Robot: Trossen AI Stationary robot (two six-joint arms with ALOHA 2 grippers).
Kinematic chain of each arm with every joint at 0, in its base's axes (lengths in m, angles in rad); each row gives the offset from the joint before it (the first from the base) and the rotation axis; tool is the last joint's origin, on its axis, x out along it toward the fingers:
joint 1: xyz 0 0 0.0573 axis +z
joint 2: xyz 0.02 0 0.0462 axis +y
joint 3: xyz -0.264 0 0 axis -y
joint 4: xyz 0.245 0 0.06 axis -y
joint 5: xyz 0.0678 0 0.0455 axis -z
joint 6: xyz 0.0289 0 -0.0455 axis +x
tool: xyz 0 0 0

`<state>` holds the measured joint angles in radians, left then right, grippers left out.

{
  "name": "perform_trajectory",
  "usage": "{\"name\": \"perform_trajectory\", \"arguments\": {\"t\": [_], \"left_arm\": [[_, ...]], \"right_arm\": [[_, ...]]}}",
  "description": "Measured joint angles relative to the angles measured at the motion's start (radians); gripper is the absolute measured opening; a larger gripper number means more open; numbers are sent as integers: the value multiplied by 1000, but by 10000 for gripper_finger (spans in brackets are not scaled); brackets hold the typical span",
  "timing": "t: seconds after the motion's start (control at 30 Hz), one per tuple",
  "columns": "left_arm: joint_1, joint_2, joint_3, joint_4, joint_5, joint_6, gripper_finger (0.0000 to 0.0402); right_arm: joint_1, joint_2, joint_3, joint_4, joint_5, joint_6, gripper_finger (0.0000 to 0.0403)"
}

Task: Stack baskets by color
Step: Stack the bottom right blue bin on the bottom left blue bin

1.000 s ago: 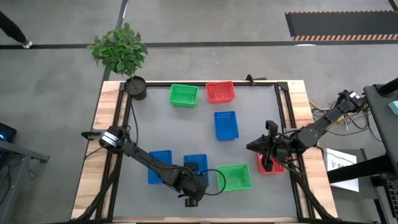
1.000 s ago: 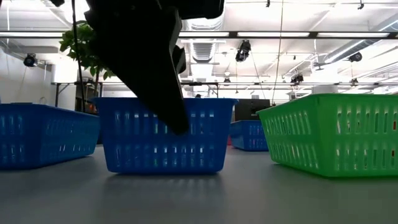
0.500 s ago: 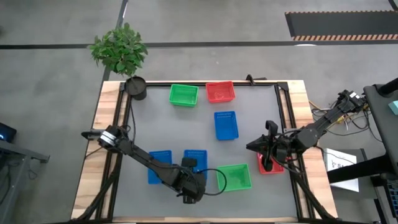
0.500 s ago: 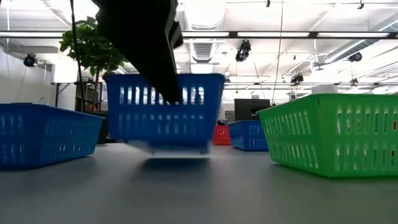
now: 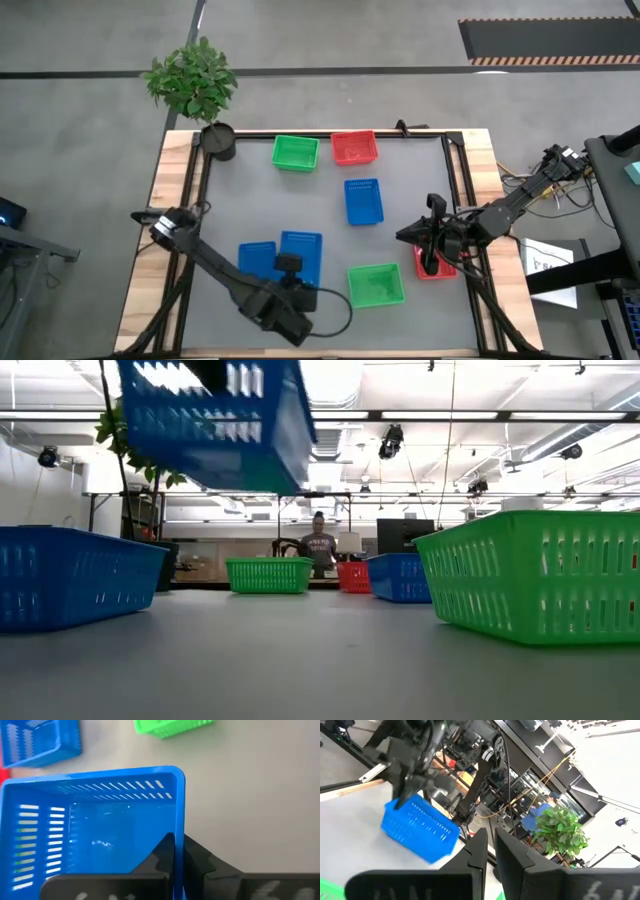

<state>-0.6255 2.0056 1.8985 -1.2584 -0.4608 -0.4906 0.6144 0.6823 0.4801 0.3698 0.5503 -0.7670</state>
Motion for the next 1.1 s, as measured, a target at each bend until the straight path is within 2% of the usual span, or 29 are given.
{"name": "perform_trajectory", "arguments": {"t": [0.13,0.3,0.5,0.8,1.1], "left_arm": [[-39,-1,52,-177,-20,-98,0],[-103,-11,45,-313,-21,-237,0],[-170,-37,-2,-312,-32,-272,0],[-231,-95,-133,-302,-98,-426,0],[-248,-183,-329,-89,-89,-454,0]], "right_arm": [[0,0,0,0,0,9,28],[0,2,0,0,0,10,28],[0,2,0,0,0,8,28],[0,2,0,-6,0,8,27],[0,2,0,-18,-2,7,27]]}}
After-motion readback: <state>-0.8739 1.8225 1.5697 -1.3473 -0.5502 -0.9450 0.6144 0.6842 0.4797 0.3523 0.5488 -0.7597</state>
